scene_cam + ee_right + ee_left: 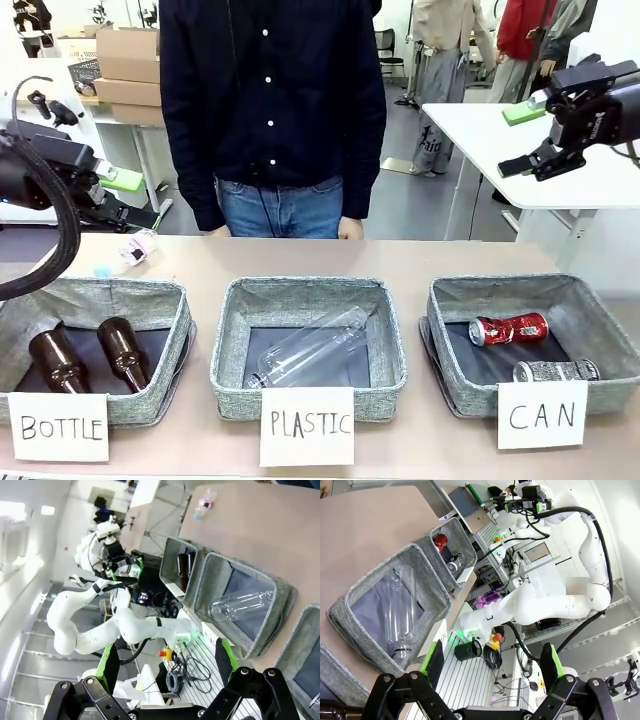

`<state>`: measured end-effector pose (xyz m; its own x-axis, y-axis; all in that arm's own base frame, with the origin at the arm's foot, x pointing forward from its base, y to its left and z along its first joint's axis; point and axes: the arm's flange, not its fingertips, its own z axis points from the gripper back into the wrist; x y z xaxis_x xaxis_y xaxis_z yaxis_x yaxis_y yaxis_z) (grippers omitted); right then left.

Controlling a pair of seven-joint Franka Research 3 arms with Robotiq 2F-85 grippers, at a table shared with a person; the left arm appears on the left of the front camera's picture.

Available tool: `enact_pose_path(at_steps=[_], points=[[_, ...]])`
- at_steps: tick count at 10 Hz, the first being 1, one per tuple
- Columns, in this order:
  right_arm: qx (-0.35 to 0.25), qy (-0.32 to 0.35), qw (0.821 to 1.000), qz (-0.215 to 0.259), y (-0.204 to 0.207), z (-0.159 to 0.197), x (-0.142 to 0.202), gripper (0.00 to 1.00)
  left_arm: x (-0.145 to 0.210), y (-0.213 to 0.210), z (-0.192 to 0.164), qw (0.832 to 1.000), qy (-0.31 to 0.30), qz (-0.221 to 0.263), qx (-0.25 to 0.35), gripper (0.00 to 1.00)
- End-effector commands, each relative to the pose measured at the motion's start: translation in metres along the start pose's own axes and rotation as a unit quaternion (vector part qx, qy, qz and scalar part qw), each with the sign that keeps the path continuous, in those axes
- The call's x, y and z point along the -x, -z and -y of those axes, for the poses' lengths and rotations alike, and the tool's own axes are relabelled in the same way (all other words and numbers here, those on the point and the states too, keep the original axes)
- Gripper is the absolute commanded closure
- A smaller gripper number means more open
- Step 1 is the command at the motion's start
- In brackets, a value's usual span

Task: Sort the can waste into the basket.
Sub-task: Pick up the can waste from the table and place it in the right Fabric basket.

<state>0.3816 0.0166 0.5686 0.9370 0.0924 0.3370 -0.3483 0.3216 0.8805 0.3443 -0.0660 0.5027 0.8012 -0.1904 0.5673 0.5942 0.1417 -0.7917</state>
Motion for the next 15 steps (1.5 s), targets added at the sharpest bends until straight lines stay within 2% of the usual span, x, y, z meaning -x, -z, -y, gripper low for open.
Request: enact_pose_path(at_steps=[1, 15], points=[[0.000, -0.010, 1.000, -0.005, -0.0042, -0.0022, -0.0009, 0.00, 0.0003, -0.0028, 0.0005, 1.000, 0.007, -0.004, 0.001, 0.00], [0.000, -0.010, 1.000, -0.005, -0.0042, -0.0022, -0.0009, 0.00, 0.0003, -0.0028, 0.0005, 1.000, 0.007, -0.004, 0.001, 0.00]])
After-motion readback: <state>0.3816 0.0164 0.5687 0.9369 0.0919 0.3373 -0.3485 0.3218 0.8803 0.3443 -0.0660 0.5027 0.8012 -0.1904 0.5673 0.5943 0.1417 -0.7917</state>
